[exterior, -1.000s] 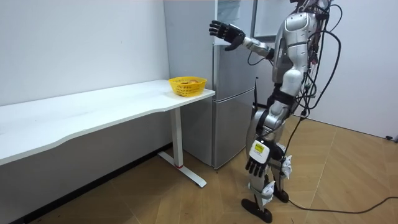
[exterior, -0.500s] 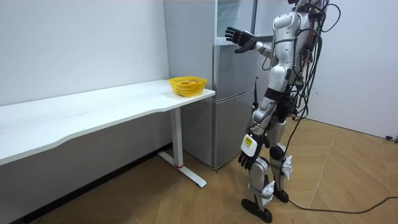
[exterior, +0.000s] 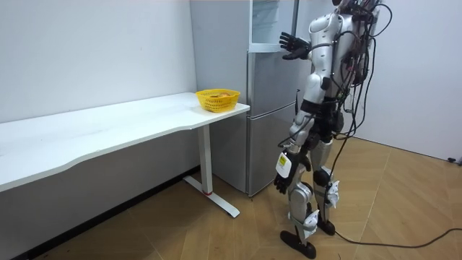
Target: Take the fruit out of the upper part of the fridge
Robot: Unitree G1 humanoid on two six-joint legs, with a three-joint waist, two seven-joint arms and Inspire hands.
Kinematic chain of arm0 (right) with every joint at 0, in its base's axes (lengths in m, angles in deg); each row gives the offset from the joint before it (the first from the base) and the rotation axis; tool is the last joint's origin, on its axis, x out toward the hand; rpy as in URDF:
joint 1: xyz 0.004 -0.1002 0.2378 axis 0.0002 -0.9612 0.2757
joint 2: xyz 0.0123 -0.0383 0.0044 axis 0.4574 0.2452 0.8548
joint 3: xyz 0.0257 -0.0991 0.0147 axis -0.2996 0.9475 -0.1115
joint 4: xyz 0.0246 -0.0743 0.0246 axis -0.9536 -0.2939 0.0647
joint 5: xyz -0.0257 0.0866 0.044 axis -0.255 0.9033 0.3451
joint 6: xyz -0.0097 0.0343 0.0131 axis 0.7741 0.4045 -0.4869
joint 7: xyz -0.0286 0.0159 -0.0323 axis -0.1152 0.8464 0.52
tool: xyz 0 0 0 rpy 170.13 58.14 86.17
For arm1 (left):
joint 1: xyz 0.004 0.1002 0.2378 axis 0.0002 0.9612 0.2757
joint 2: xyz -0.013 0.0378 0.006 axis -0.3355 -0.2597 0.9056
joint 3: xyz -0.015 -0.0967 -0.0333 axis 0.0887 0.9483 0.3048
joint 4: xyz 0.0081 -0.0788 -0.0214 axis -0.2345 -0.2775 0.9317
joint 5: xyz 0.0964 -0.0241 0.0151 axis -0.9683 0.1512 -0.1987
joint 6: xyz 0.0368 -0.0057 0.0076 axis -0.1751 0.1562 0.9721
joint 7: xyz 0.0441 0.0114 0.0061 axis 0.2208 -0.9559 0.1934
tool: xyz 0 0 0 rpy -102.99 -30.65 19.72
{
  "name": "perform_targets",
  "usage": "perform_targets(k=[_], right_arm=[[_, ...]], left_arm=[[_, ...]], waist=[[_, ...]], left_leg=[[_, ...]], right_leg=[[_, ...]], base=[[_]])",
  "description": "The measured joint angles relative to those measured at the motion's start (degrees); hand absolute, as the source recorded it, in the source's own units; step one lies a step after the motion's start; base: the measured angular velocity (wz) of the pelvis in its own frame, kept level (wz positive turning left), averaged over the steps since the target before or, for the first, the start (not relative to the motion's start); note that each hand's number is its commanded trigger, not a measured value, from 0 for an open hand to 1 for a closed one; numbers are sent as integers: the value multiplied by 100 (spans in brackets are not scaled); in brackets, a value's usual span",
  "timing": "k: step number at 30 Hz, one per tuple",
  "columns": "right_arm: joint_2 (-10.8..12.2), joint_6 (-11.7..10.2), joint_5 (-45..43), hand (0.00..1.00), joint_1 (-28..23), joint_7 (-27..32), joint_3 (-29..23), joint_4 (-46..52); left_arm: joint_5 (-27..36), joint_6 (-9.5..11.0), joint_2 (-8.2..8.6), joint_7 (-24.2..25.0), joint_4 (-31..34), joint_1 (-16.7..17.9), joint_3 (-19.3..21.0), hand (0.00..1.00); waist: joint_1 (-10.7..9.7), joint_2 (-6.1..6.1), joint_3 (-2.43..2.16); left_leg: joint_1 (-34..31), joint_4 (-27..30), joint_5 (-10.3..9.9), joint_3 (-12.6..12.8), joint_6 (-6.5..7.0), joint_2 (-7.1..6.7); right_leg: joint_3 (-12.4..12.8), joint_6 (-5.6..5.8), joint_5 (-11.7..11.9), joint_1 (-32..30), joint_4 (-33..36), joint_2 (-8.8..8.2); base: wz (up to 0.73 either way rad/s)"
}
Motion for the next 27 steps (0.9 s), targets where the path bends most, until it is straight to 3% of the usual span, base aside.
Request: perform_targets(k=[7, 13, 22, 27], right_arm=[[62, 0, 178, 0, -284, 467, -93, -22], [64, 29, 247, 0, -412, 636, -83, -460], [61, 90, 1636, 0, -750, 1047, -40, -1280], [50, 90, 2611, 0, -759, 1319, -34, -2025]], left_arm=[[92, 23, 0, -37, -27, 25, -3, 0], [135, -73, 4, -36, 11, 6, -46, 0], [151, -154, 0, -16, 46, -21, -121, 0], [158, -234, -5, -38, 123, 25, -133, 0]], waist=[[-51, 44, 16], [-93, 62, 6], [-85, 98, -8], [-222, 119, -3]], left_leg=[[116, -119, -11, 252, -15, 56], [124, -105, -11, 259, -17, 60], [84, -82, -12, 280, -20, 59], [59, -76, -13, 273, -20, 57]], right_leg=[[203, 0, 0, -32, 33, 36], [213, -2, 1, -29, 39, 47], [208, -8, 5, -89, 53, 50], [208, -8, 5, -109, 39, 48]], base=[[-17], [-1], [-1], [0]])
